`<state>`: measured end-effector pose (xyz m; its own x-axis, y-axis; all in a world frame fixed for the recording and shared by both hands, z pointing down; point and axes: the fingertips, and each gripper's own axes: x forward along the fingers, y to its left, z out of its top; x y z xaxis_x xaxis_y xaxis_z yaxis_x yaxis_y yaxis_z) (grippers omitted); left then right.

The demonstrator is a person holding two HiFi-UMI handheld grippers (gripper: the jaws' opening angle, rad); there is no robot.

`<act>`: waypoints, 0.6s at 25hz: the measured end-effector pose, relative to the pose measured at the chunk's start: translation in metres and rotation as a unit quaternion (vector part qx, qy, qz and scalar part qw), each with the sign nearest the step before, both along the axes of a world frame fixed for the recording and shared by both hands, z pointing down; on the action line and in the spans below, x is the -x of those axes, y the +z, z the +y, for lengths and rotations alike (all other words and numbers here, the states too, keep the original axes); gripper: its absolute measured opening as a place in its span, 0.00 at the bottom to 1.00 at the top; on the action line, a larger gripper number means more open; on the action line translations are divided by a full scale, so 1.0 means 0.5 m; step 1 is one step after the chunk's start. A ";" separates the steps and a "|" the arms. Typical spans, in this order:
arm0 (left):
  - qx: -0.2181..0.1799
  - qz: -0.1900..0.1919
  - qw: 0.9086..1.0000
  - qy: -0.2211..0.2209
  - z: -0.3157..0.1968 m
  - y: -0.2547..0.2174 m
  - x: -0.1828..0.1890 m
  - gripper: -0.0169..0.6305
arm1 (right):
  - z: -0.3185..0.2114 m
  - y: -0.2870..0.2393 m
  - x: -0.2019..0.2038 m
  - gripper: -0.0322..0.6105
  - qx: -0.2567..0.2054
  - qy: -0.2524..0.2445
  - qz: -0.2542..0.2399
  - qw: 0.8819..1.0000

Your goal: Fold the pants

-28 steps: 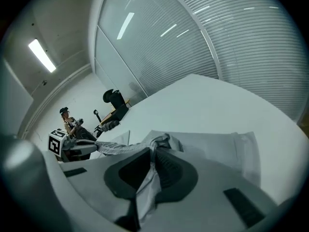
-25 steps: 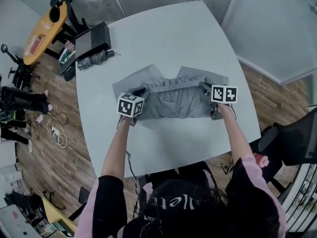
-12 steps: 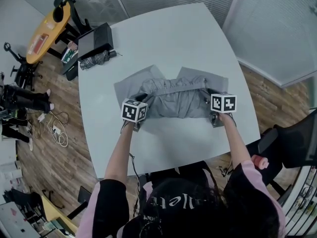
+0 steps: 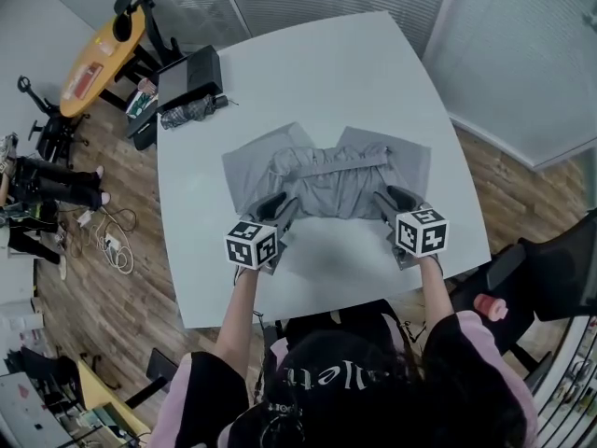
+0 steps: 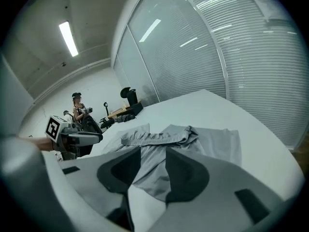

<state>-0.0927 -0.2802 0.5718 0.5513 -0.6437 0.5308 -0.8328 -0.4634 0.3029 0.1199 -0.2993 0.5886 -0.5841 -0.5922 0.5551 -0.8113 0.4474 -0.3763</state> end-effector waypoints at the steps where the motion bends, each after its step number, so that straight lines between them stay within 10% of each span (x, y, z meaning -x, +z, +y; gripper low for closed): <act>1: -0.004 0.006 1.000 0.003 0.022 -0.012 -0.010 0.25 | 0.015 -0.009 0.005 0.31 -0.001 -0.001 -0.009 1.000; 15: -0.049 0.016 0.999 0.002 0.249 -0.121 -0.092 0.25 | 0.209 -0.087 0.031 0.29 -0.014 -0.031 -0.064 0.997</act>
